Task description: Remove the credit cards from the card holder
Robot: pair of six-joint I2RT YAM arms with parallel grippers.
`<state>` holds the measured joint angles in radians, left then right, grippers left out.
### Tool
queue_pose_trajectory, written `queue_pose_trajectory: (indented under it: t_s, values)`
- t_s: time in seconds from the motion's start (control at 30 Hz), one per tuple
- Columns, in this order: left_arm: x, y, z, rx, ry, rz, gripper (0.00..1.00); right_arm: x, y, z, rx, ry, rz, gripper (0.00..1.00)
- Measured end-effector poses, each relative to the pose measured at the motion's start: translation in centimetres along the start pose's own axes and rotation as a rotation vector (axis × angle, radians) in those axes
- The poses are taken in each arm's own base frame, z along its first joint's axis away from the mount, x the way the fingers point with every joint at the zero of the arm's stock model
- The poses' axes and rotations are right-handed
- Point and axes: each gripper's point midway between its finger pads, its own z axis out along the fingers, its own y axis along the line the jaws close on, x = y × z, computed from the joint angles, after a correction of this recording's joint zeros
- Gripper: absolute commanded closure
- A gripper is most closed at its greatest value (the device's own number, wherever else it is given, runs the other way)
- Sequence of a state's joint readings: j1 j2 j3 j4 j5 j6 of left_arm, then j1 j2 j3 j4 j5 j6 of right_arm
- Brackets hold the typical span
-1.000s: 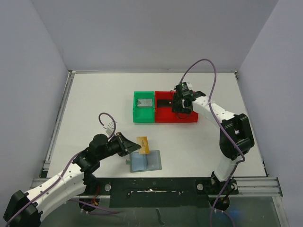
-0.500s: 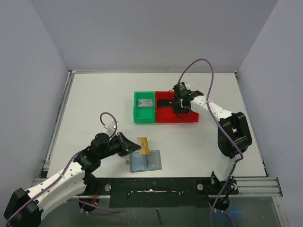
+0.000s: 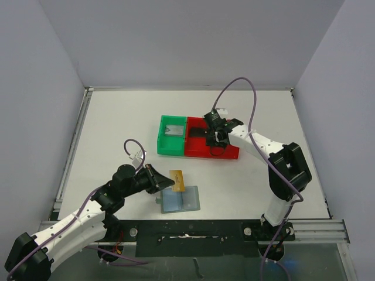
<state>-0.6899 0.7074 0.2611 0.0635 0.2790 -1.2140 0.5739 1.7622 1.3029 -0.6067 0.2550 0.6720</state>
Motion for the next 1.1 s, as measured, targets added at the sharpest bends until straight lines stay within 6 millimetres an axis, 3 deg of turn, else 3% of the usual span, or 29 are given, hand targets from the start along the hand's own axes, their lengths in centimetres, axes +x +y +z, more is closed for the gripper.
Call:
queue_pose_trajectory:
  t_s: [0.17,0.37,0.47,0.63,0.73,0.9,1.1]
  values:
    - [0.2,0.0,0.0,0.0,0.009,-0.001,1.0,1.2,0.8,-0.7,-0.011,0.004,0.008,0.65]
    - [0.1,-0.5,0.0,0.024,0.007,0.005,1.0,1.8,1.9,-2.1,-0.065,0.011,0.005,0.48]
    - [-0.1,-1.1,0.1,0.048,0.001,0.013,1.0,1.1,2.4,-3.9,-0.111,-0.02,0.003,0.4]
    - [-0.3,-2.0,0.2,0.088,-0.004,0.025,1.0,-0.6,2.6,-7.6,-0.204,-0.113,0.001,0.36]
    - [-0.4,-2.8,0.2,0.12,-0.004,0.035,1.0,-0.5,2.7,-9.9,-0.293,-0.169,0.003,0.36]
    - [-1.0,-4.8,-0.1,0.208,-0.028,0.056,1.0,1.5,3.7,-13.1,-0.55,-0.26,0.006,0.29]
    - [-1.2,-7.0,-0.6,0.303,-0.04,0.078,1.0,5.3,5.1,-15.1,-0.817,-0.268,0.008,0.26]
